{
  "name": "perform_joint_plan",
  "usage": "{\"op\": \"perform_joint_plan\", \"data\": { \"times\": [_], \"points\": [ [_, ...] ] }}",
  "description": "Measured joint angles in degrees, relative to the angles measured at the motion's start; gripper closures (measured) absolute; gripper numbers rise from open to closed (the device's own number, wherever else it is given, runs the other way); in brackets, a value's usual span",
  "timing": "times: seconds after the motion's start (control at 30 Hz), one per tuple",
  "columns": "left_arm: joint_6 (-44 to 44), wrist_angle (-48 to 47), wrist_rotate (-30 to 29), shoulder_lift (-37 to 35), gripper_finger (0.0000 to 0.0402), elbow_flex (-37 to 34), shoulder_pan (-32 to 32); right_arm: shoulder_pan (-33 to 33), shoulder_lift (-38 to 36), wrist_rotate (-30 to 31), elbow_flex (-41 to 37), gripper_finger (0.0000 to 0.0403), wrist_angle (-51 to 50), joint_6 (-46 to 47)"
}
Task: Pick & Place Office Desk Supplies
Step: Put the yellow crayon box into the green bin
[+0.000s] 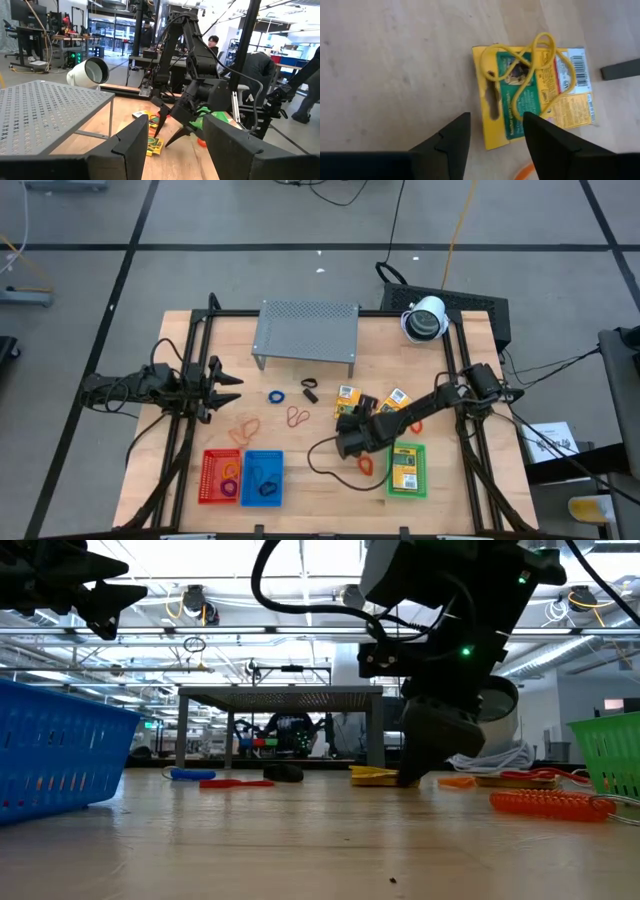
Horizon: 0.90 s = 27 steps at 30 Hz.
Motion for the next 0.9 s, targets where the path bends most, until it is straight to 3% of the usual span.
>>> {"op": "perform_joint_plan", "data": {
  "times": [0.6,0.9],
  "points": [
    [0.0,0.0,0.0,0.0,0.0204,0.0,0.0,-0.75,0.0,0.32,-1.55,0.0394,-0.22,0.0],
    [0.0,0.02,0.0,0.0,0.0204,0.0,0.0,-0.75,-0.6,-0.31,-1.67,0.0401,0.0,3.1]
  ]
}}
